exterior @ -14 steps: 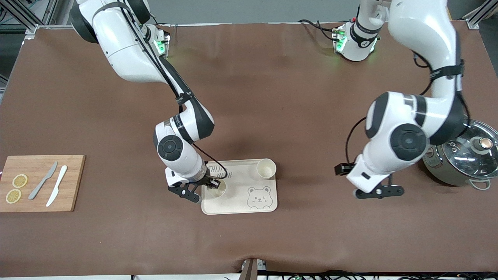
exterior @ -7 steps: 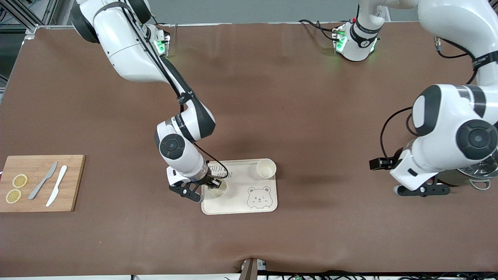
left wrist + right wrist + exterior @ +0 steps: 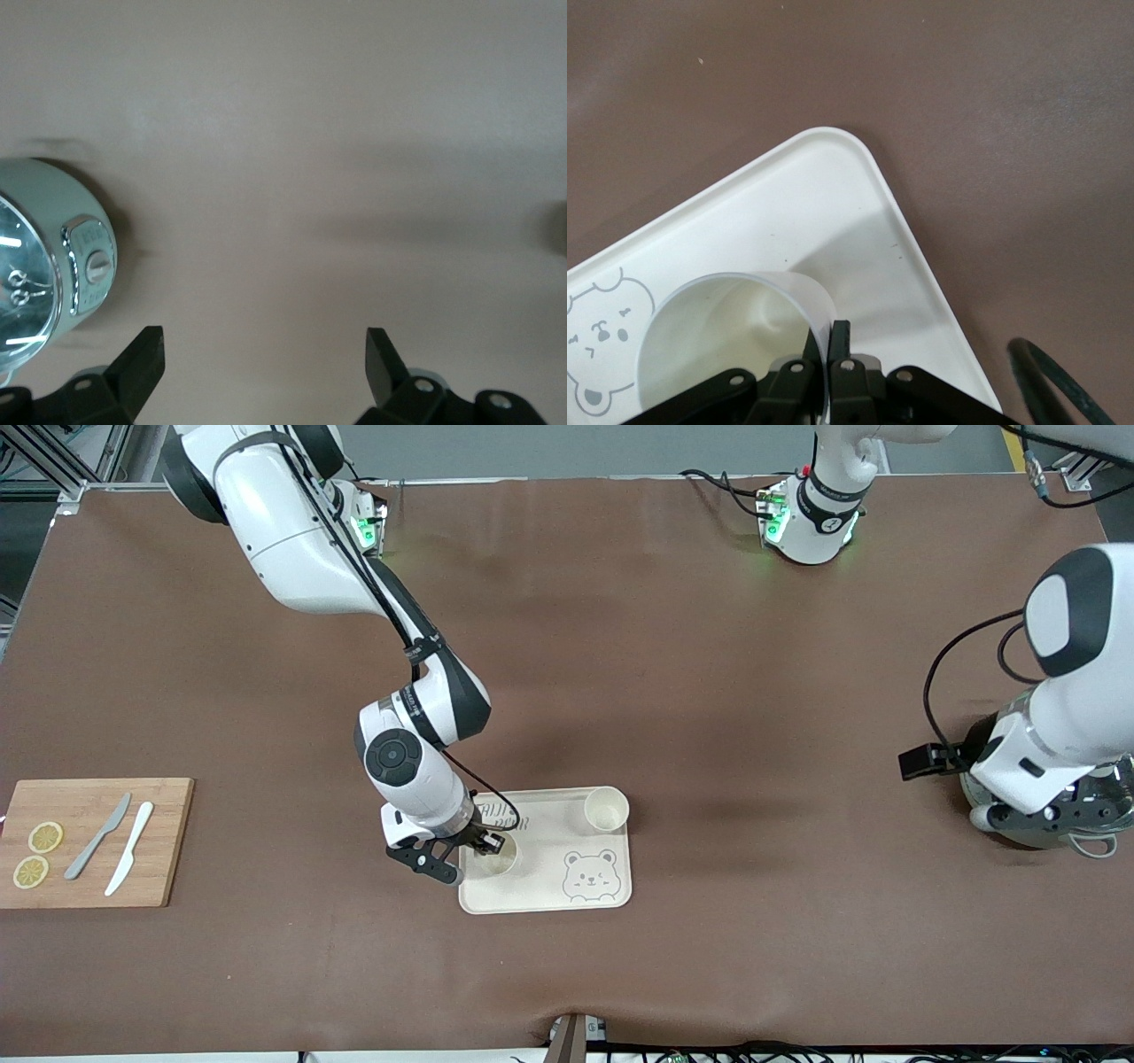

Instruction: Place white IKEA cup upright on tray with both arms

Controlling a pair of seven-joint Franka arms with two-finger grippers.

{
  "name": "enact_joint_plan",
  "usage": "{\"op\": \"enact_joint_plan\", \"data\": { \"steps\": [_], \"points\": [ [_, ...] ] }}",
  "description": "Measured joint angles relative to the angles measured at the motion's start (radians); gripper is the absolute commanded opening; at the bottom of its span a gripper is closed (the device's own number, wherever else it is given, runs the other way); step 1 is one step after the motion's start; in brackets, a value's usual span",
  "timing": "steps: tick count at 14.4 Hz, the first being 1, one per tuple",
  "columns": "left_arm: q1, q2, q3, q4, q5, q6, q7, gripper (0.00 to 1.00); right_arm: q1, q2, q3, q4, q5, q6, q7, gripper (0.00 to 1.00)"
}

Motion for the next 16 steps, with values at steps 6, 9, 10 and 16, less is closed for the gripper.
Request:
{"op": "enact_joint_plan", "data": {
  "steps": [6, 9, 10, 16],
  "points": [
    [-0.011, -0.156, -0.023, -0.095, 0.0, -0.066, -0.072, 1.0, 0.0, 0.0, -0.002, 0.0, 0.0, 0.0, 0.001, 1.0],
    [-0.015, -0.194, -0.034, -0.094, 0.003, -0.099, -0.081, 1.0, 0.0, 0.0, -0.005, 0.002, 0.0, 0.0, 0.001, 1.0],
    [-0.014, -0.205, -0.034, -0.094, 0.007, -0.11, -0.081, 1.0, 0.0, -0.001, -0.007, 0.004, 0.0, 0.0, 0.001, 1.0],
    [-0.008, -0.239, -0.033, -0.061, 0.012, -0.133, -0.081, 1.0, -0.004, -0.099, -0.015, 0.036, 0.0, -0.231, 0.001, 1.0]
  ]
}}
